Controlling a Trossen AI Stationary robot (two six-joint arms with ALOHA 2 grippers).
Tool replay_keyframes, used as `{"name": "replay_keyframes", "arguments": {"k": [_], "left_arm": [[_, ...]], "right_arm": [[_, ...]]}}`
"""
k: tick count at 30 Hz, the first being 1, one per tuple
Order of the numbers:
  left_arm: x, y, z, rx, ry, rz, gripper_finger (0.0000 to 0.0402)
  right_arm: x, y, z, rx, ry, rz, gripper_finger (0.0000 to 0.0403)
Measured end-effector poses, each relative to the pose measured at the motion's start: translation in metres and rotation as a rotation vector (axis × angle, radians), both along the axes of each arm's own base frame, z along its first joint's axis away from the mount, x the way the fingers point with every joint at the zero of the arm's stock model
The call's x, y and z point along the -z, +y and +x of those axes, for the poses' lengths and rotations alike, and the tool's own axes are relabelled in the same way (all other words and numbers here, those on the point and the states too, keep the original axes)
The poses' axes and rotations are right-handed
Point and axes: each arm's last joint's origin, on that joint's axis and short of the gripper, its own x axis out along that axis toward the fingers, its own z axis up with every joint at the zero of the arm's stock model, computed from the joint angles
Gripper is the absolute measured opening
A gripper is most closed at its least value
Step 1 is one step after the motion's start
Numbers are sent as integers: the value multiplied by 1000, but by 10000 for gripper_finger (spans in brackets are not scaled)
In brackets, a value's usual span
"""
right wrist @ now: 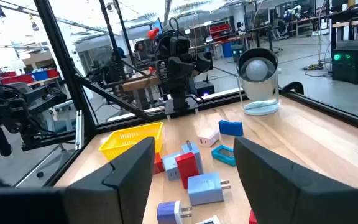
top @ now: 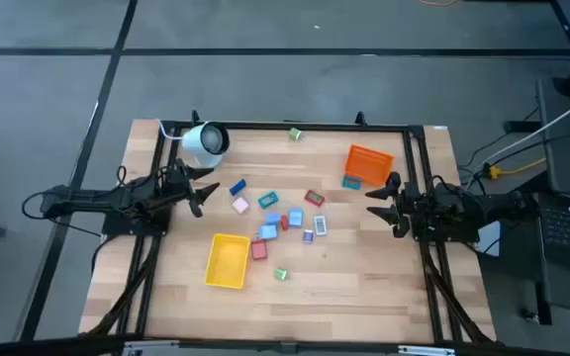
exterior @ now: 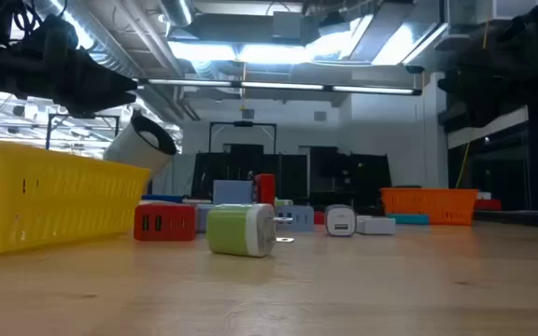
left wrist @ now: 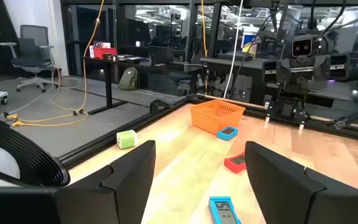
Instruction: Pick & Place Office items
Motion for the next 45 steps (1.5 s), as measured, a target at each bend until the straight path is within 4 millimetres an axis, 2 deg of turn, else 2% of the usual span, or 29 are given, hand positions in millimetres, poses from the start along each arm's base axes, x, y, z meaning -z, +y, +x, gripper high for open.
{"name": "replay_keyframes", "arguments": {"k": [45], "left_arm": [[0,0,0,0,0,0,242]], "right_arm": [[-1,0,0,2,-6,-17,227]]}}
